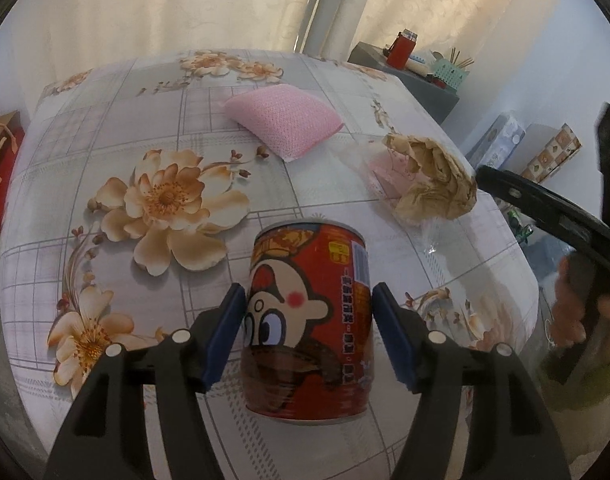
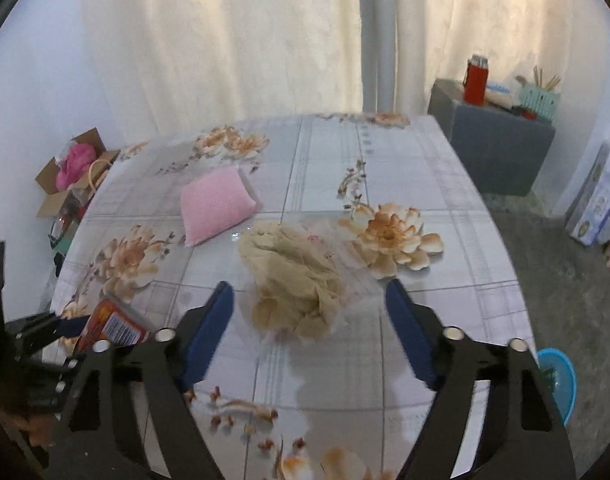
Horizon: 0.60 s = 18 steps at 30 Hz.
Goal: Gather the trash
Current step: 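Grasp the red can with the left tool while the right tool grasps the crumpled tan paper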
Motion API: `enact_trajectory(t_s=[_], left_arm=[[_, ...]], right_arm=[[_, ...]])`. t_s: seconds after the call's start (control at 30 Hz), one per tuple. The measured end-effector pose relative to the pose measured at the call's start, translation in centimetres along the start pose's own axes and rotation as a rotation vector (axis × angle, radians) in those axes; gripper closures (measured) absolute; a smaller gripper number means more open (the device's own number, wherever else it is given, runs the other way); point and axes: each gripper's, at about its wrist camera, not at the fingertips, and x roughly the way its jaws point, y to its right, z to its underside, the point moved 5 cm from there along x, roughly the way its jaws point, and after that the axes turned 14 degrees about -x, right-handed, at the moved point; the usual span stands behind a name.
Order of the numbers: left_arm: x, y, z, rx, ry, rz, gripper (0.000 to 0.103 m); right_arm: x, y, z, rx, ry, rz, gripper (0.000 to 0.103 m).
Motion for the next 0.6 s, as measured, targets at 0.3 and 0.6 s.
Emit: enact_trajectory(t_s=[0.3, 0.6], left_arm=[[-0.1, 0.0, 0.0, -0.005, 0.001, 0.004, 0.039], [-0.1, 0.0, 0.1, -0.002, 0.004, 0.001, 0.039]], right_arm=[[2.3, 0.2, 0.8, 0.062, -0.058, -0.059, 0.057], [3.9, 0.0, 1.2, 0.058, -0.094, -0.057, 0.076]])
